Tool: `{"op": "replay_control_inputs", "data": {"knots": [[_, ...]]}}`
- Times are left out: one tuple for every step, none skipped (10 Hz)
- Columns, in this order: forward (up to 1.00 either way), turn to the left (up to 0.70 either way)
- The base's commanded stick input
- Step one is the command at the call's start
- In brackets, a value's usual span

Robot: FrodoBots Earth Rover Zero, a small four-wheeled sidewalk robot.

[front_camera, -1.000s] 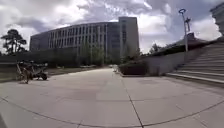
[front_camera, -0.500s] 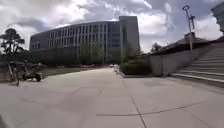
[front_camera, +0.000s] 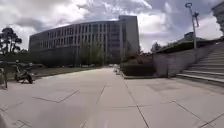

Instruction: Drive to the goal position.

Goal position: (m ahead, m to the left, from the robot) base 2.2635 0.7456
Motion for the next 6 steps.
{"op": "replay_control_inputs", "data": {"knots": [[1.00, 0.00], [1.00, 0.00], [1.00, 0.00], [1.00, 0.00], [1.00, 0.00], [1.00, 0.00]]}}
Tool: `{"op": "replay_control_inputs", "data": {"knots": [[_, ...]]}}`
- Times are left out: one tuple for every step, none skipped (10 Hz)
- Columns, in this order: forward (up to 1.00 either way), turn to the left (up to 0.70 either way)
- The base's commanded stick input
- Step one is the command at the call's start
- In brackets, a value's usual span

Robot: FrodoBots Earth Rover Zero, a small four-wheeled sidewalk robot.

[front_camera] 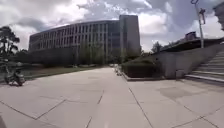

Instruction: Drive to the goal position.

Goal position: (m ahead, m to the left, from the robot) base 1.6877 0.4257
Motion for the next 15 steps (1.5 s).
{"op": "replay_control_inputs", "data": {"knots": [[1.00, 0.00], [1.00, 0.00], [1.00, 0.00], [1.00, 0.00], [1.00, 0.00], [1.00, 0.00], [1.00, 0.00], [1.00, 0.00], [1.00, -0.01], [1.00, -0.03], [1.00, -0.04], [1.00, 0.00], [1.00, 0.00], [1.00, 0.00], [1.00, 0.00]]}}
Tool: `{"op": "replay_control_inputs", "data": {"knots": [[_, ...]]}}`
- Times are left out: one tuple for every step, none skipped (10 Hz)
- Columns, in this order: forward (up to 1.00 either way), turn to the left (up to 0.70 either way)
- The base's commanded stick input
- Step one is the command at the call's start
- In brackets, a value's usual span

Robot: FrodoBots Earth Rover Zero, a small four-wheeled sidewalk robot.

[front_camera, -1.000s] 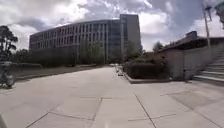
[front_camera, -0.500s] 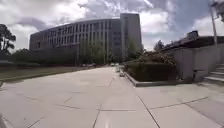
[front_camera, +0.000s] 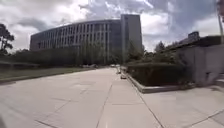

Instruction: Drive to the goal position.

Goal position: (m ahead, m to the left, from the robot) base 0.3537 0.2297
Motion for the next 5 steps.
{"op": "replay_control_inputs", "data": {"knots": [[1.00, 0.00], [1.00, 0.00], [1.00, 0.00], [1.00, 0.00], [1.00, 0.00]]}}
